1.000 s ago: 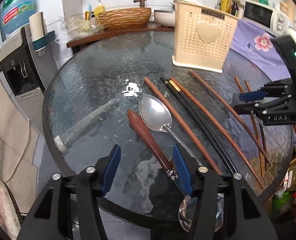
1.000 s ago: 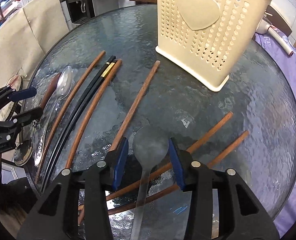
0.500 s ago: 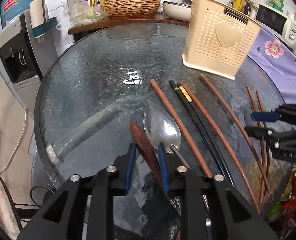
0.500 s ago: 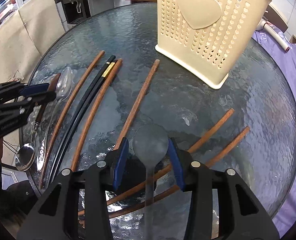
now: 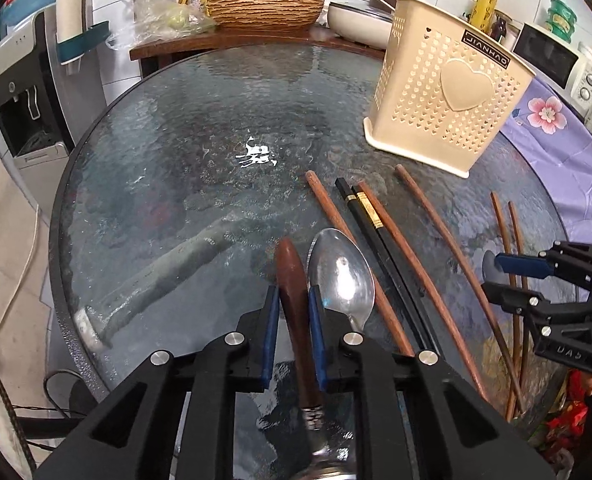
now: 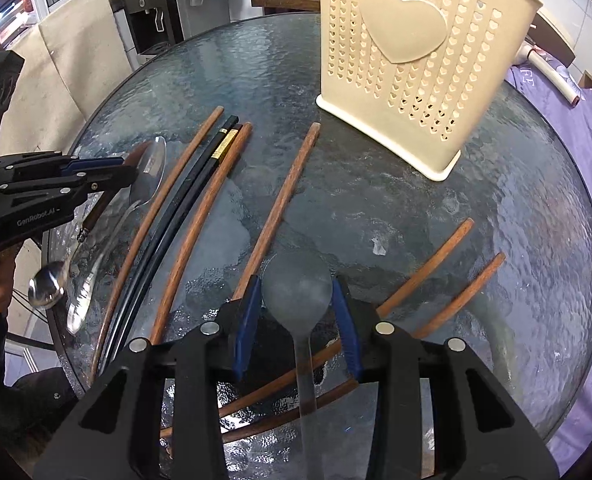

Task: Organize utensils
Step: 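Lift both held spoons and carry them over the cream caddy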

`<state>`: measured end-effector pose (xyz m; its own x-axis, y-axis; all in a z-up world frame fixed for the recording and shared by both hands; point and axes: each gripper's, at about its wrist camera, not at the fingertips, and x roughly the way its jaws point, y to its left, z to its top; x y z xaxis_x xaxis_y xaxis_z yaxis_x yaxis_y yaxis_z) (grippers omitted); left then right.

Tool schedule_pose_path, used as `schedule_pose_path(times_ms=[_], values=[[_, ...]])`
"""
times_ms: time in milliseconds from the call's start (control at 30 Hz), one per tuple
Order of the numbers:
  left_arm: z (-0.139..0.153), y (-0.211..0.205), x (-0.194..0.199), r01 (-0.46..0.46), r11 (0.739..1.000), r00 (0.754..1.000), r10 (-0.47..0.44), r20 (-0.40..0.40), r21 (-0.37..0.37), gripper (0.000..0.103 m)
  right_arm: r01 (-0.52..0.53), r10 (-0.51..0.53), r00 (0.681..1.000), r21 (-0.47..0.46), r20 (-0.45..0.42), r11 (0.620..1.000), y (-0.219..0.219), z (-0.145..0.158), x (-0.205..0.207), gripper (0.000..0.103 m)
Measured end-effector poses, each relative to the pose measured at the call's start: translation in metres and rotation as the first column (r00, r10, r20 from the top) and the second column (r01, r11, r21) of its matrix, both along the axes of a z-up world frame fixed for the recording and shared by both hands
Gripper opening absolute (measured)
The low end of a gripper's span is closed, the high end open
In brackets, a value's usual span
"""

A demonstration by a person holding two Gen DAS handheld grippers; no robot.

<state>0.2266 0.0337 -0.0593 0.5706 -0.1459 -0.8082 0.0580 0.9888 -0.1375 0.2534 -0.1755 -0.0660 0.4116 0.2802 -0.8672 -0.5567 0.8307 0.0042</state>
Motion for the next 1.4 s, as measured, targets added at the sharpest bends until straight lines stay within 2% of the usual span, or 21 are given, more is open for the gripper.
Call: schedule_pose_path(times_ms=[200, 433, 833, 1400], values=[[0.012, -0.002, -0.001, 0.004, 1.000, 0.999, -0.003, 0.053, -0.012, 0.014, 0.028, -0.029, 0.999, 0.053, 0.021, 0.998, -0.011, 0.006, -0.005, 0.037], [0.041, -0.003, -0.006, 0.013, 0.999, 0.990, -0.008, 0.142, -0.032, 0.014, 0.063, -0.079, 0.992, 0.163, 0.093, 0.985, -0.029, 0.034, -0.013, 0.037], [0.089, 0.002, -0.032, 0.054, 0.995, 0.959, -0.028, 0.283, -0.084, 0.014, 0.062, -0.129, 0.975, 0.336, 0.182, 0.940, -0.057, 0.088, -0.031, 0.037], [0.114, 0.001, -0.045, 0.079, 0.994, 0.927, -0.044, 0.371, -0.081, 0.013, 0.066, -0.159, 0.964, 0.389, 0.213, 0.919, -0.058, 0.113, -0.039, 0.037]])
